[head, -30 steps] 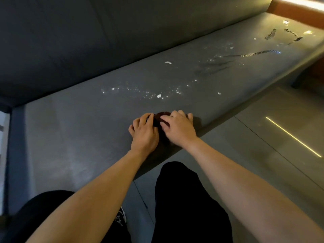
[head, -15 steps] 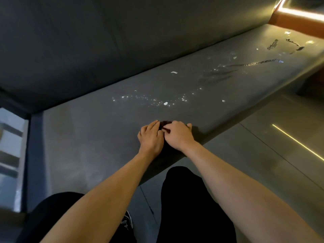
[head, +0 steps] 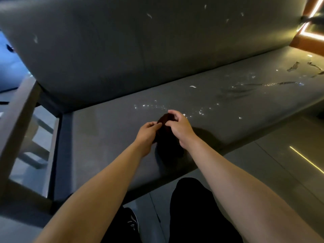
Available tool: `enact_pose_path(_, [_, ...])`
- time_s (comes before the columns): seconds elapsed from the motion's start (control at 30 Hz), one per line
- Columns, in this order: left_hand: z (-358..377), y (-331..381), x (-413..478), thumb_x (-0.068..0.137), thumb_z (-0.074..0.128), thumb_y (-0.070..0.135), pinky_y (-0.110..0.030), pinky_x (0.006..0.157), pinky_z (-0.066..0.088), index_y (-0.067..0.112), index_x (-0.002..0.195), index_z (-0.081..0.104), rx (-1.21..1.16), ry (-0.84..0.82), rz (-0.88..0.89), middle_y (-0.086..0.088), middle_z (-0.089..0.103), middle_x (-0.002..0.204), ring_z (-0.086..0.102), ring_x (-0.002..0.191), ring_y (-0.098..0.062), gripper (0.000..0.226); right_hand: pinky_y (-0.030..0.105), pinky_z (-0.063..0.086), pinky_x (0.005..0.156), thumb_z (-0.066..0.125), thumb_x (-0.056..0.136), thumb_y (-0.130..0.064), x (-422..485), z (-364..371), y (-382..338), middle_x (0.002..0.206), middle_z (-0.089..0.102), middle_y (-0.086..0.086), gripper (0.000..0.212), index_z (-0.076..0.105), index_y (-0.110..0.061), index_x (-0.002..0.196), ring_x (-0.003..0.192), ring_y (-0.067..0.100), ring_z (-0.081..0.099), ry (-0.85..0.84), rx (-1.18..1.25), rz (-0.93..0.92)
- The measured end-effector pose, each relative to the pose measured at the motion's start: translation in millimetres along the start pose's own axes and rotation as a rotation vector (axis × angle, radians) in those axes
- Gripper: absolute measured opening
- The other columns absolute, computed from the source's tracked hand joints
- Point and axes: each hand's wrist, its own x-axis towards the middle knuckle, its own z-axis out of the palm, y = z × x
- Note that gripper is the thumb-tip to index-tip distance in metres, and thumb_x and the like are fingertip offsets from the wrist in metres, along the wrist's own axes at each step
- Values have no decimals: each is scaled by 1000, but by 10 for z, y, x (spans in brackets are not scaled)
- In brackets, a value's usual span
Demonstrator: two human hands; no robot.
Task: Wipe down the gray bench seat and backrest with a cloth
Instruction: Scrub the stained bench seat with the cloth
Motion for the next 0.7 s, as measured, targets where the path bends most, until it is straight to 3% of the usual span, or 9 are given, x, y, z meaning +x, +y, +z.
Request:
enact_pose_path(0.07, [-105,49,21,99,64,22,-33,68,55,15,100,64,42,98,66,-6,71,90,68,76,-18,7,31,61,82,64,94,-9,22,89,-36,136,52,6,56,48,-33,143,116,24,60,13,-40,-28])
enact_pose_path(0.17, [-280,127,63,99,62,22,-37,74,60,19,101,61,-68,238,105,-7,72,99,71,85,-21,4,47,58,95,70,93,-10,103,247,-111,142,47,7,69,39,-34,149,123,30,57,16,-9,25])
enact_pose_path(0.23, [-377,188,64,100,61,22,-38,77,60,17,103,60,-168,238,108,-7,72,100,71,86,-21,7,53,57,96,73,91,-13,165,347,-179,140,53,11,68,41,-30,149,119,35,62,8,101,151])
enact_pose_path(0.37, [-536,266,123,100,62,23,-37,78,57,17,105,60,-275,229,142,-7,68,102,67,89,-20,8,42,61,79,67,96,-33,169,490,-321,118,72,14,48,57,-13,139,100,32,73,-183,201,359])
enact_pose_path(0.43, [-621,270,181,99,64,21,-35,78,59,21,113,58,-251,256,170,-5,66,113,68,98,-21,15,39,58,72,61,100,-18,181,554,-335,130,65,13,48,49,-17,147,107,33,68,-202,223,364])
enact_pose_path(0.5, [-722,247,239,98,66,19,-33,75,59,28,119,55,-190,318,182,-4,63,118,68,102,-22,26,42,56,85,53,99,2,239,615,-310,131,53,8,59,44,-26,151,122,34,58,-107,188,262])
enact_pose_path(0.57, [-797,226,234,97,65,14,-37,80,60,29,122,54,-129,375,184,-5,60,123,66,104,-24,31,43,50,102,46,99,7,259,693,-328,134,52,5,55,55,-27,142,129,29,52,-12,127,153])
enact_pose_path(0.6, [-823,214,239,98,63,11,-38,84,60,29,123,56,-104,373,199,-5,60,126,66,106,-24,31,41,50,102,44,99,7,283,724,-330,134,55,7,51,60,-24,136,128,28,53,-18,132,127])
enact_pose_path(0.7, [-842,203,230,98,53,0,-30,81,58,25,122,64,-74,266,276,3,65,127,68,106,-18,37,35,56,80,50,96,5,242,803,-398,126,60,13,51,53,-20,140,109,28,62,-206,130,190])
